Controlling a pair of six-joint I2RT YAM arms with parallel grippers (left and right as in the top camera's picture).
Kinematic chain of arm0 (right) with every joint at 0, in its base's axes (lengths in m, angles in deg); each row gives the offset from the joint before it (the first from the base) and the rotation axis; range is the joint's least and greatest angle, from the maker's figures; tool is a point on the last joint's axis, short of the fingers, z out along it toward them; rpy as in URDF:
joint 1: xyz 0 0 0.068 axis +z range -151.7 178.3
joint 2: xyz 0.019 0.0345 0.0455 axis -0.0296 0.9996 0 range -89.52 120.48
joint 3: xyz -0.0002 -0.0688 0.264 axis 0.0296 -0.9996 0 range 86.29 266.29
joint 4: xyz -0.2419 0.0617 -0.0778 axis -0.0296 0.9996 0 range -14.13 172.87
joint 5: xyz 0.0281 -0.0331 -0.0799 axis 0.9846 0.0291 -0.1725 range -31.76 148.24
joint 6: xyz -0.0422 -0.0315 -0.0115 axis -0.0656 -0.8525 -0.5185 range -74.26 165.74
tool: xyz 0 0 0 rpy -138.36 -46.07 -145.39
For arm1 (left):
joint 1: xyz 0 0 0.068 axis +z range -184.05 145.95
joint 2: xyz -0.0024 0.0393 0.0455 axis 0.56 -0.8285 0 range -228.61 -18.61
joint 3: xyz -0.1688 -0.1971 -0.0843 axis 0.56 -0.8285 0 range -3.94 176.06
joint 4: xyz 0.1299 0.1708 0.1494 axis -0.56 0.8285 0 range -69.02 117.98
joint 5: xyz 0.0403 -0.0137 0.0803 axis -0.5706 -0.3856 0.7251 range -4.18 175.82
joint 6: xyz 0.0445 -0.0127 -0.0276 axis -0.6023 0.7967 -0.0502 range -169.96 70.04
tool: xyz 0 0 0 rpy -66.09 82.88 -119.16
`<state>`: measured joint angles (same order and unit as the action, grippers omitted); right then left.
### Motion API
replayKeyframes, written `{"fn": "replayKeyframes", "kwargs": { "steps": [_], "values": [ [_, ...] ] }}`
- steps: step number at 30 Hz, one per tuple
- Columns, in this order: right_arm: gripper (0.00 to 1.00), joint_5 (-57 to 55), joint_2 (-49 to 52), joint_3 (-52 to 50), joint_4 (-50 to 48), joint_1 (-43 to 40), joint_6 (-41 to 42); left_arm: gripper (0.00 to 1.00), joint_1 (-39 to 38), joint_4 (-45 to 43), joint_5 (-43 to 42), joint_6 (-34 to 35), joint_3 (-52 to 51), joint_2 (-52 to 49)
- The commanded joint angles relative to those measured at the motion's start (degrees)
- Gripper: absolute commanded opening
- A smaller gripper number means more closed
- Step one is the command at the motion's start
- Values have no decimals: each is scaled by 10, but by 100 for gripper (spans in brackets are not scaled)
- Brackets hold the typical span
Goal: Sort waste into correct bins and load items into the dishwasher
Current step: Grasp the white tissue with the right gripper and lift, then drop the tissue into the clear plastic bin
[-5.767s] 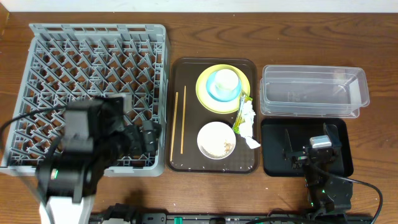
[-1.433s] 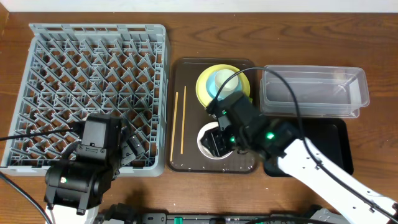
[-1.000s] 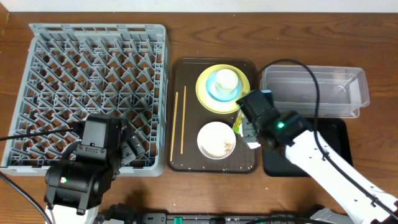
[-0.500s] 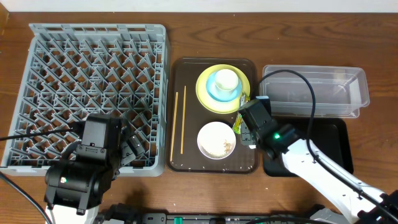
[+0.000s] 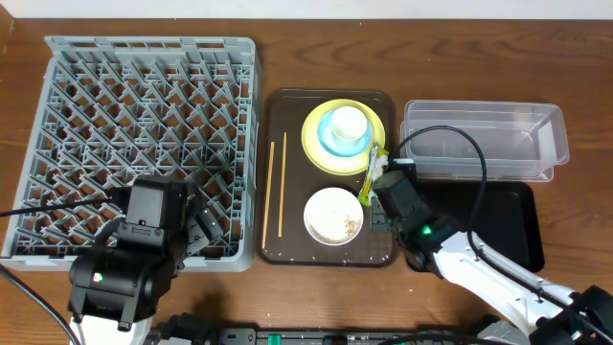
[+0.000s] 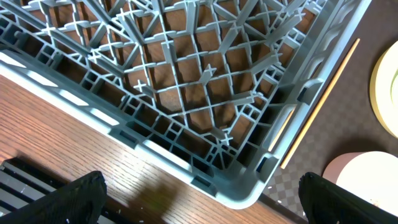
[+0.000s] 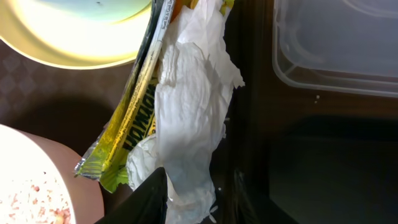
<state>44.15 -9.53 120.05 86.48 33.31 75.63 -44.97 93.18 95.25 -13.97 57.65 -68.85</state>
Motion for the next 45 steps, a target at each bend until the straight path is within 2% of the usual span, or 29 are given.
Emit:
{"fn": "replayKeyframes", "kwargs": {
  "steps": [1,8,13,14,15,17,22,28,33,38,45],
  "values": [
    [33,-16,-2,-7,-8,-6,-1,100,2,3,9,-3,3,1],
    [38,-16,16,-9,-21,-6,5,100,2,3,9,-3,3,1],
    [38,-13,50,-9,-44,-6,5,100,2,3,9,-3,3,1],
    [35,-10,52,-9,-47,-6,5,100,2,3,9,-3,3,1],
    [18,-6,53,-9,-53,-6,5,100,2,3,9,-3,3,1],
    [1,-7,47,-7,-54,-6,5,100,2,3,9,-3,3,1],
    [1,-5,-14,25,-10,-6,-1,100,2,3,9,-3,3,1],
    [1,11,-128,101,70,-6,-51,100,2,3,9,-3,3,1],
    [1,-5,-181,120,86,-30,-75,100,2,3,9,-3,3,1],
    [1,-63,-171,120,92,-106,-75,100,2,3,9,-3,3,1],
    [1,-65,-104,120,65,-252,-75,100,2,3,9,-3,3,1]
  ]
}}
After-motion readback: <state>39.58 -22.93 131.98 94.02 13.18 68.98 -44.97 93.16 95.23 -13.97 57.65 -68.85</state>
